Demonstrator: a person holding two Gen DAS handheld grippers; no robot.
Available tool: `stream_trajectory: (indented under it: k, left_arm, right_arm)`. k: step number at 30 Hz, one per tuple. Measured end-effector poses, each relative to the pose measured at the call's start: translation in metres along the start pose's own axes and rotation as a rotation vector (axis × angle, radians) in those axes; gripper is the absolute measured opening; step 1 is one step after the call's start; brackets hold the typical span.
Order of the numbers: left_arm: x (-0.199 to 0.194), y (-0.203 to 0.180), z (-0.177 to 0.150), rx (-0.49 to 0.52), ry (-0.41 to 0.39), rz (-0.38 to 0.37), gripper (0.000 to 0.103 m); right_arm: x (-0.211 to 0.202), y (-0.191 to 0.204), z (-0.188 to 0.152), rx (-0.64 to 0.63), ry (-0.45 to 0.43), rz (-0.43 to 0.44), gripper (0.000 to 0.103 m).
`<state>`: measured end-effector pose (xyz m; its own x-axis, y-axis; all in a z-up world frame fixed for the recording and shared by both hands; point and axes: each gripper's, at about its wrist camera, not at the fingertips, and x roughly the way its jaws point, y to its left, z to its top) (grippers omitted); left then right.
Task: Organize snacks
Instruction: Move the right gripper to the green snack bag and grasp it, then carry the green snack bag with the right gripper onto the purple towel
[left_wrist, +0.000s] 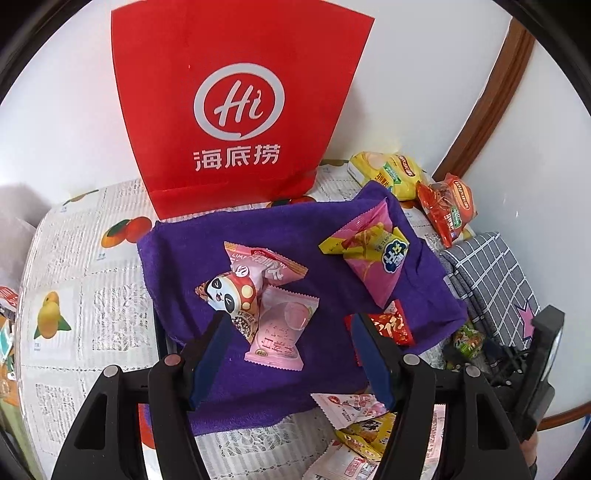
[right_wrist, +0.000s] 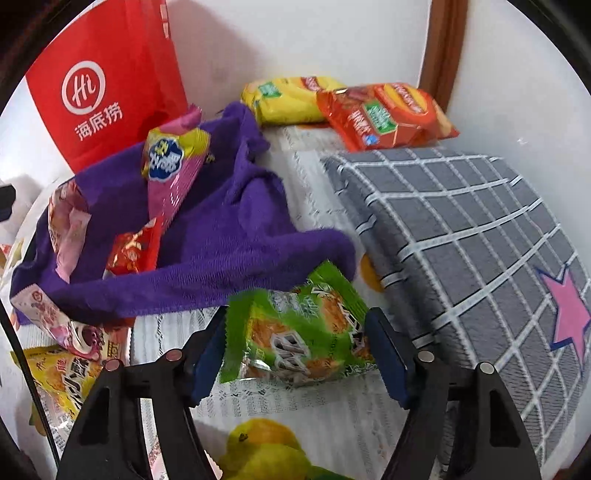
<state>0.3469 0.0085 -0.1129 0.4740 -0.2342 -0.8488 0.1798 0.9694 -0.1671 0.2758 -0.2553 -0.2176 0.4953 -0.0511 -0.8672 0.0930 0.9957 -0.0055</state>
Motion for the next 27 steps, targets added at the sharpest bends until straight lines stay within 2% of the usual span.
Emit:
stream_trajectory:
  k: [2,5,13,20,23,27]
  left_arm:
    - [-0.003,-0.004,-0.001,0.013,-0.006,0.008,0.065]
    - [-0.010,-0.011,-0.006,0.020,-0.009,0.004,0.065]
    - [-0.014,-0.021,-0.041,0.000,0.031,-0.028,0.065]
    - [-0.003,-0.024,-0.065,-0.063,0.069,-0.063,0.063]
    - [0.007,-0.026,-0.068,-0.079,0.074,-0.069,0.059]
    - [0.022,-0.020,-0.068,-0.139,0.103,-0.065,0.049]
  right_arm:
    - [-0.001,0.000,-0.001,-0.003,-0.007,-0.007,0.060]
    - [-0.007,-0.001,-0.001,0.015,-0.005,0.045,0.059]
    - [-0.047,0.006,-0.010,-0.013,-0.068,0.093,0.058]
    - [-0.067,0.004,-0.020,-0.028,-0.092,0.137,0.058]
    - [-0.071,0.004,-0.024,-0.034,-0.097,0.143,0.058]
    - [-0.071,0.000,-0.029,-0.036,-0.093,0.141,0.059]
